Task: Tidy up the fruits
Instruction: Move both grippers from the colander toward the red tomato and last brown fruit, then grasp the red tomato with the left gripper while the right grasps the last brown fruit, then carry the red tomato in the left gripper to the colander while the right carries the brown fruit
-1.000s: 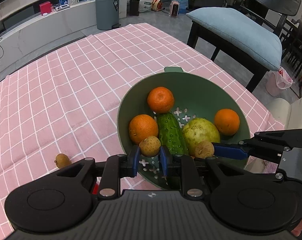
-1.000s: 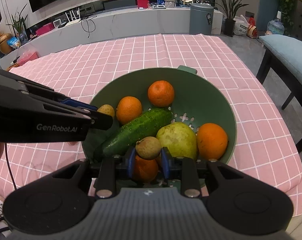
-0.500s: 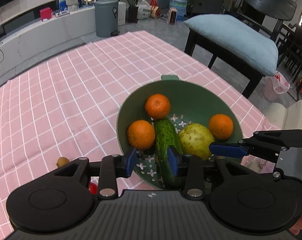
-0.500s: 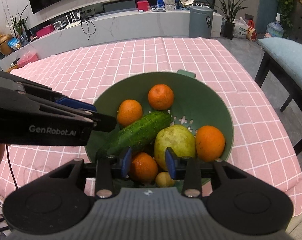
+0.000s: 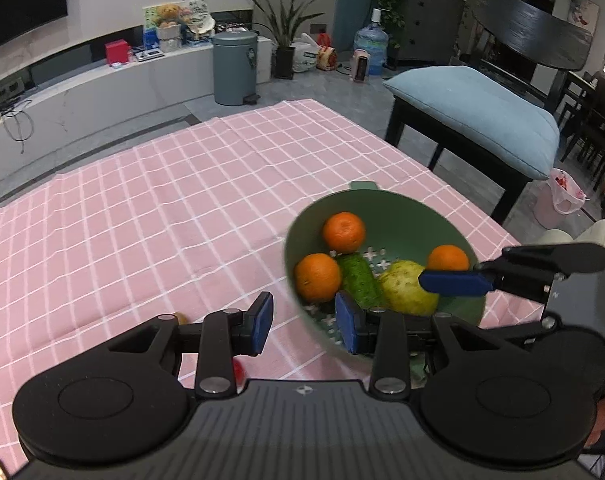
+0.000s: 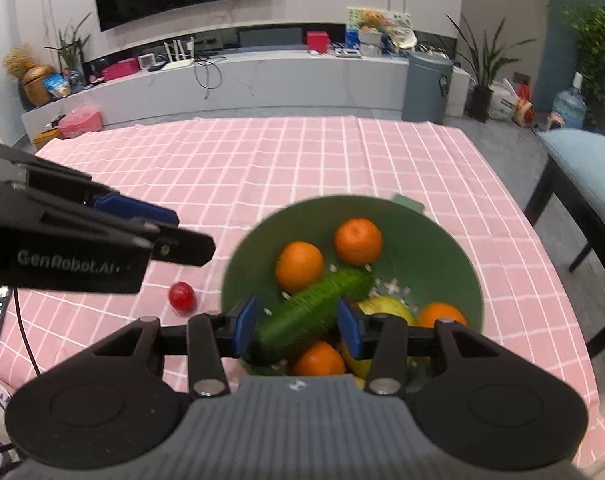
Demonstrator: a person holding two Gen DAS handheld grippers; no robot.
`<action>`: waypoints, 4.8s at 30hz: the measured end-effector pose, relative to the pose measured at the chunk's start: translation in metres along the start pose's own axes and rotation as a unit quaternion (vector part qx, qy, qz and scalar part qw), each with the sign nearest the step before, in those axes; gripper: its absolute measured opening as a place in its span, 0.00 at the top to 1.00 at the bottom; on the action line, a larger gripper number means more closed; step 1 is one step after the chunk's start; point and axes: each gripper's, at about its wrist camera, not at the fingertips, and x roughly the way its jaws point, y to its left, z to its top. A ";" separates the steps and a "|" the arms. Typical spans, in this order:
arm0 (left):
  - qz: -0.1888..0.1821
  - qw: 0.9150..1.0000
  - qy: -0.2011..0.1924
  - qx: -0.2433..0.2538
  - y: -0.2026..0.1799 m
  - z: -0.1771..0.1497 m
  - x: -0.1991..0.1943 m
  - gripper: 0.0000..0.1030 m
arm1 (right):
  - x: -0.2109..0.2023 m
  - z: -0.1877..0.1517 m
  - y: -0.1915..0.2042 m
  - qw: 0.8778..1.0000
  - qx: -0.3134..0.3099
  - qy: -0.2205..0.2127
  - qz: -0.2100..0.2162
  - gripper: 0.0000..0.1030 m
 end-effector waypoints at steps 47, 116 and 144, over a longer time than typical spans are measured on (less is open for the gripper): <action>-0.050 0.997 0.051 -0.013 0.077 -0.064 0.067 0.58 | 0.103 0.045 0.077 0.947 -0.289 0.108 0.091 0.78; 0.018 0.990 -0.001 -0.137 0.119 -0.059 0.016 0.68 | 0.093 0.059 0.087 0.978 -0.174 0.078 0.089 0.78; -0.090 0.996 0.024 -0.013 -0.027 0.022 0.066 0.68 | 0.032 0.022 -0.056 0.998 -0.035 0.032 -0.031 0.78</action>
